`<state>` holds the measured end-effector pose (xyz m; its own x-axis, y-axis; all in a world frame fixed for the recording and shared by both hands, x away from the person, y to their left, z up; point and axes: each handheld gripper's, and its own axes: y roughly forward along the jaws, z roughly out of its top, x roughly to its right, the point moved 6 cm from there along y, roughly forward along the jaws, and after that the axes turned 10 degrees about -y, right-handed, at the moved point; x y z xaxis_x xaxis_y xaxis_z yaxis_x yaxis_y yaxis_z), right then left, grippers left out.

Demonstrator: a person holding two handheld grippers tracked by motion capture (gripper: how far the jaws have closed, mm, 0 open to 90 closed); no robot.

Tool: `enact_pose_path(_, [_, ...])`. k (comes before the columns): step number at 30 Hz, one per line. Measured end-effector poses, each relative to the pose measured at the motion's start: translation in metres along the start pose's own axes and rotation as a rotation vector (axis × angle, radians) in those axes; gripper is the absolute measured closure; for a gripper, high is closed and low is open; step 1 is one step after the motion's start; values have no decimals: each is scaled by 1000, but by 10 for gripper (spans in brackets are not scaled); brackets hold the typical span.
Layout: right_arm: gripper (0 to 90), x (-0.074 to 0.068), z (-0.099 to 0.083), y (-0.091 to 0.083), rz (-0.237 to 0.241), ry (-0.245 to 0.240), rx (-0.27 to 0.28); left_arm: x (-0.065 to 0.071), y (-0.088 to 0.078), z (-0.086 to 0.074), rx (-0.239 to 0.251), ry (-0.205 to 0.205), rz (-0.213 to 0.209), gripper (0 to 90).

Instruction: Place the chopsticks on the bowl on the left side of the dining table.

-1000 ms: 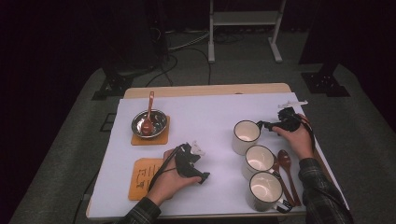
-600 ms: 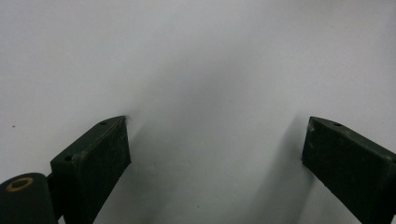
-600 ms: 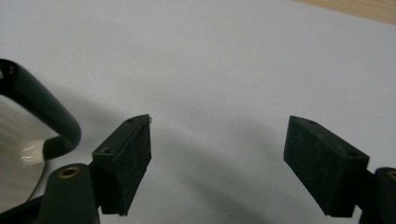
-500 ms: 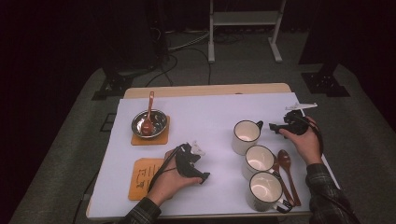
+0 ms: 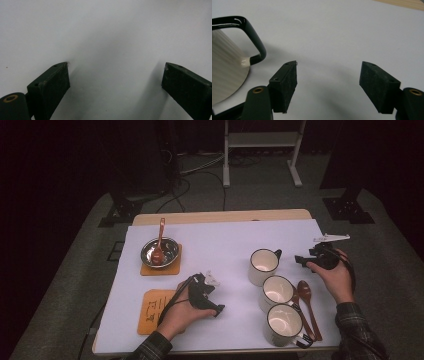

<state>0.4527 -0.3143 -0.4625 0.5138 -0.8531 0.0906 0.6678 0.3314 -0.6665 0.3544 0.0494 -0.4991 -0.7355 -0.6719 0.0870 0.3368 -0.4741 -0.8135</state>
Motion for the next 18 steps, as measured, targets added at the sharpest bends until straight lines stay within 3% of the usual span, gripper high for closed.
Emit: enact_pose_path(18, [459, -2, -25, -26, -13, -7, -37, 0, 0, 0, 4, -5, -1, 64])
